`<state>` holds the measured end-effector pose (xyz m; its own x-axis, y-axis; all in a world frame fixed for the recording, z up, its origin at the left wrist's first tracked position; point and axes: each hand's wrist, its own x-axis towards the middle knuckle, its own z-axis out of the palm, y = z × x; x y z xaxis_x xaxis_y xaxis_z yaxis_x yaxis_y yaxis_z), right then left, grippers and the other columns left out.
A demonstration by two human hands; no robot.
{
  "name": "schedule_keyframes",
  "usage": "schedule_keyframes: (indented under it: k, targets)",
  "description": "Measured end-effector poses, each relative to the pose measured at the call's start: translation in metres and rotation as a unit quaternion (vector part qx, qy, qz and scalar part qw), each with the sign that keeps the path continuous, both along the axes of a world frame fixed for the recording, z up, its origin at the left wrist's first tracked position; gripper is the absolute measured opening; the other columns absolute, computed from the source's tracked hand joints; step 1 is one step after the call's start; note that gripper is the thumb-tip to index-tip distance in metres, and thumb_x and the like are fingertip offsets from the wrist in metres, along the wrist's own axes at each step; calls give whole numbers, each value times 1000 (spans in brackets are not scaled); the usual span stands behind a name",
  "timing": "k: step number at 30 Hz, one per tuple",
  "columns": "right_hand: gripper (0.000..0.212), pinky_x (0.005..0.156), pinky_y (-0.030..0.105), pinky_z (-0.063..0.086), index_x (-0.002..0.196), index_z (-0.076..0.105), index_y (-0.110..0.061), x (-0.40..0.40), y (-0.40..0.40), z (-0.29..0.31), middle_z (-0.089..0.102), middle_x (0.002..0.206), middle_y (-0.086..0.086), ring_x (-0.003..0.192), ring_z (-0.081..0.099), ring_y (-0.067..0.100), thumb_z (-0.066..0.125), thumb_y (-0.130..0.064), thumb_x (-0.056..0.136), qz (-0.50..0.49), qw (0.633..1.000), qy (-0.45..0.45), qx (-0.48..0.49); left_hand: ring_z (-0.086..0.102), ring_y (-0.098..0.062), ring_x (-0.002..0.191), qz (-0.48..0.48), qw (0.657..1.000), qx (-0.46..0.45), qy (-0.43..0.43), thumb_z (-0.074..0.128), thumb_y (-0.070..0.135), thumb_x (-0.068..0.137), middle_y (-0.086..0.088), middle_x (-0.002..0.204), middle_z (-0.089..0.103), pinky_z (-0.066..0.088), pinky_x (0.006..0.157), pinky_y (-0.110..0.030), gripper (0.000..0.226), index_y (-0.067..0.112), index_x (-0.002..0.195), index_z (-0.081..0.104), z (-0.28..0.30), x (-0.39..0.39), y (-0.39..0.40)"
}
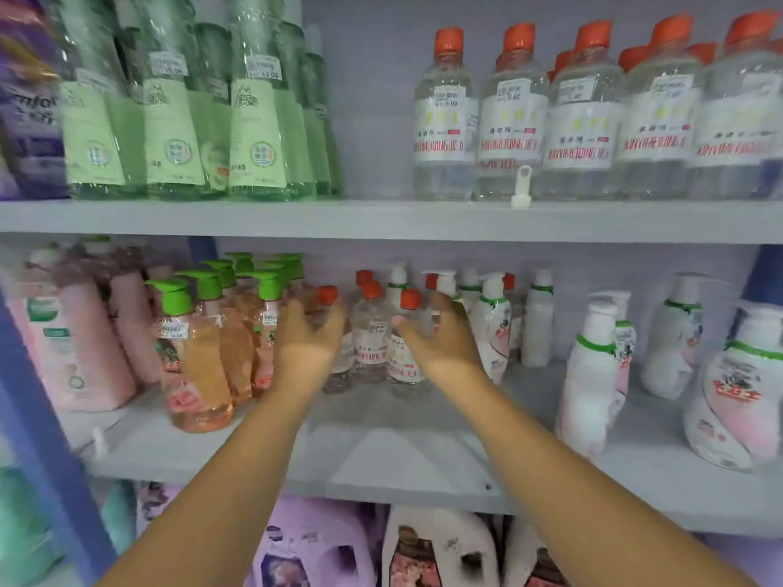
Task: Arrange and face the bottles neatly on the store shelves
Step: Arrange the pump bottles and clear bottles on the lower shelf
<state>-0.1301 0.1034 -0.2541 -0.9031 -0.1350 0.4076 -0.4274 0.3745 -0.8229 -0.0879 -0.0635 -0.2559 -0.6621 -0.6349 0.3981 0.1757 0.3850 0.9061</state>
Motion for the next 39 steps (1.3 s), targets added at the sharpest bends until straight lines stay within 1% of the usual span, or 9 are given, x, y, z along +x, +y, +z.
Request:
schedule_keyframes:
  k: [5,8,12,20,23,26,30,35,39]
  targets:
    - [67,89,40,56,123,60,-26,-38,-38,-20,66,120,-2,119,60,27,64,-72,75,-113,983,3,143,66,-36,104,20,976,-180,-120,63,34,88,-11,113,68,54,83,-40,40,13,122,59,14,-21,-12]
    - [58,93,41,54,130,56,-25,-34,-40,-22,62,128,0,121,58,29,68,-55,82,-139,977,17,162,63,-36,119,58,910,-312,-266,51,50,98,-13,133,64,54,93,-42,54,13,137,55,23,-27,-9]
    - [41,84,31,52,125,59,-24,-25,-34,-15,67,121,1,107,67,25,72,-37,88,-81,988,-33,130,64,-34,117,89,865,-412,-272,49,32,104,-15,135,59,54,82,-41,39,9,134,57,24,-34,-9]
    - [24,73,22,46,84,58,-32,10,6,2,58,86,-18,79,58,-4,78,-20,84,-29,992,-46,118,66,-30,99,-27,935,-312,-166,60,44,95,-1,112,71,52,77,-33,27,28,115,69,28,-4,-24]
    - [29,81,25,53,101,62,-38,22,27,-2,66,102,-17,95,65,1,80,-32,79,-17,992,-51,111,63,-18,92,-113,960,-239,-91,72,40,90,12,99,65,46,72,-25,22,34,112,71,16,14,-19]
    - [42,75,11,49,116,57,-48,33,45,-14,66,107,-28,93,63,-12,81,-34,84,5,995,-85,55,62,-10,101,-176,969,-171,-17,78,35,87,21,108,63,50,87,-29,35,37,121,67,-9,20,-17]
    - [59,94,27,54,132,54,-42,41,49,-49,71,118,-22,105,66,-6,84,-36,82,7,991,-131,0,70,2,98,-298,953,12,-57,85,28,81,20,112,73,55,76,-14,61,49,128,53,-53,35,-9]
    - [49,92,34,59,119,63,-34,40,49,-68,76,108,-14,96,72,1,87,-26,77,6,991,-126,-49,74,-4,94,-258,963,34,-68,91,16,72,9,109,75,60,81,-30,63,41,120,58,-71,41,5]
    - [43,81,20,55,107,63,-42,57,76,-65,75,101,-19,91,70,-5,88,-27,75,29,991,-120,-48,72,0,90,-224,971,23,-73,92,23,71,12,106,75,55,73,-21,56,39,115,61,-62,63,29]
